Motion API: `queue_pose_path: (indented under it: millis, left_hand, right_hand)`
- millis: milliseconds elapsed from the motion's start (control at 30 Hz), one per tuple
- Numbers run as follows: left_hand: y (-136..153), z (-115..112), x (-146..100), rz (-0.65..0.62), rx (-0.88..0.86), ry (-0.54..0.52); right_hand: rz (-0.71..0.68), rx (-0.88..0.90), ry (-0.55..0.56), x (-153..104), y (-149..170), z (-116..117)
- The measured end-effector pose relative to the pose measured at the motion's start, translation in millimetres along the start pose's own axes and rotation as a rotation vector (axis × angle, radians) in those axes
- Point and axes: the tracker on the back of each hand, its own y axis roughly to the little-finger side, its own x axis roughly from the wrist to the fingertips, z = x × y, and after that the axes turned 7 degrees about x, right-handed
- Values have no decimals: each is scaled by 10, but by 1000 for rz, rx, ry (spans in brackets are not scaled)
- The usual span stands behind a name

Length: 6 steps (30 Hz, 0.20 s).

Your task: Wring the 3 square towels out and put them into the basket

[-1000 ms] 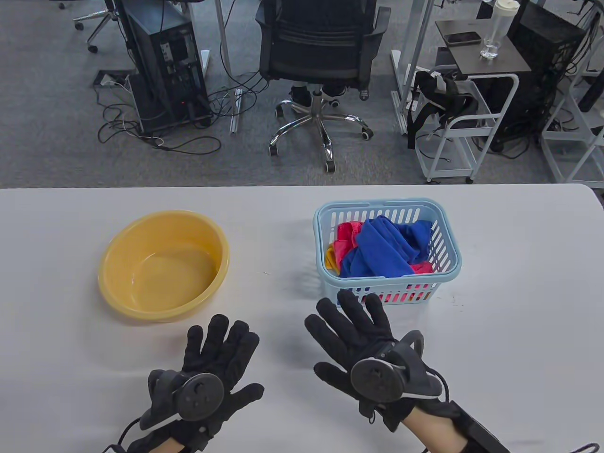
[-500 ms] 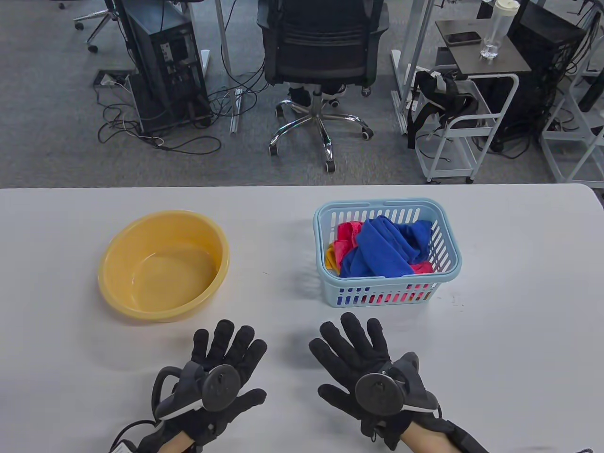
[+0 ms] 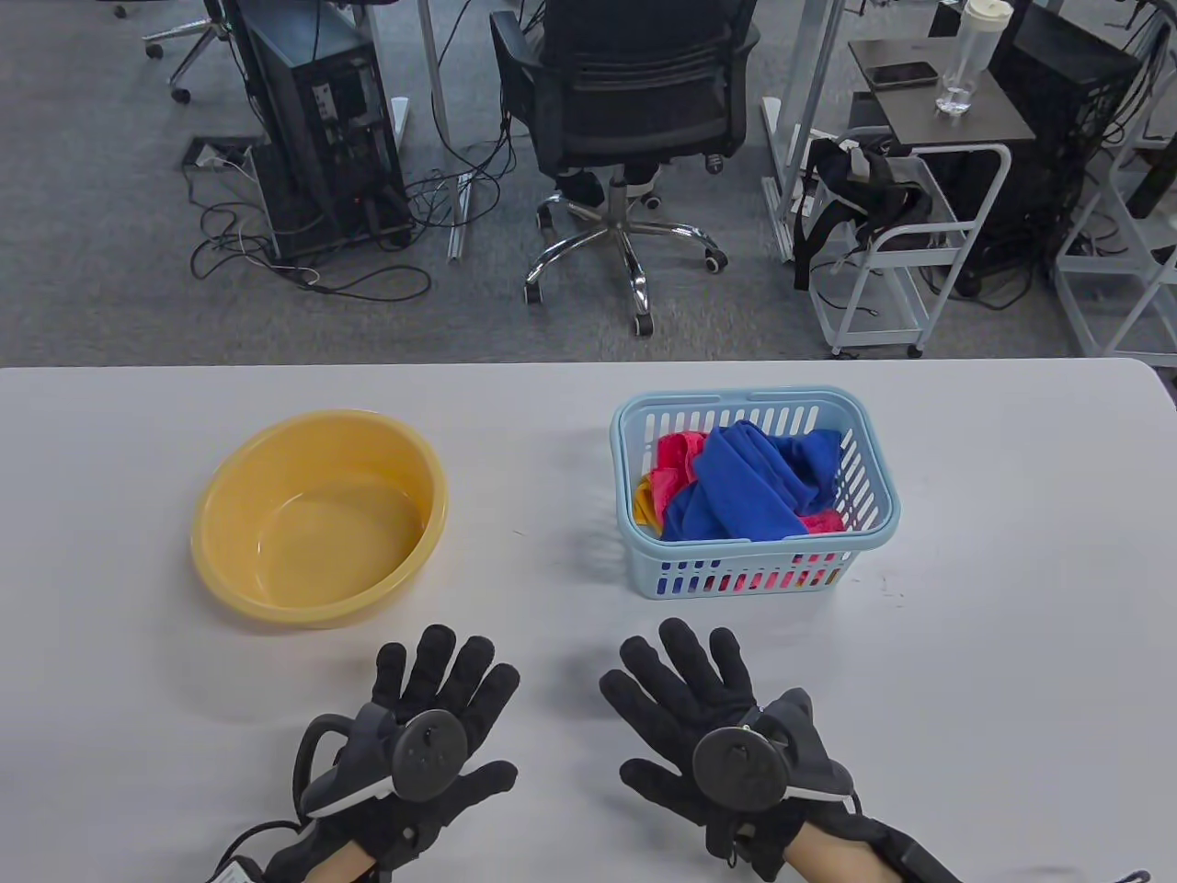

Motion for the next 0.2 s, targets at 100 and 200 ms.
queue_pose_path:
  millis: [100, 200]
  left_hand:
    - [5, -6, 0, 0, 0, 13]
    - [13, -6, -1, 2, -2, 22]
  right_hand:
    - [2, 8, 1, 1, 7, 3]
    - [3, 20, -7, 5, 7, 14]
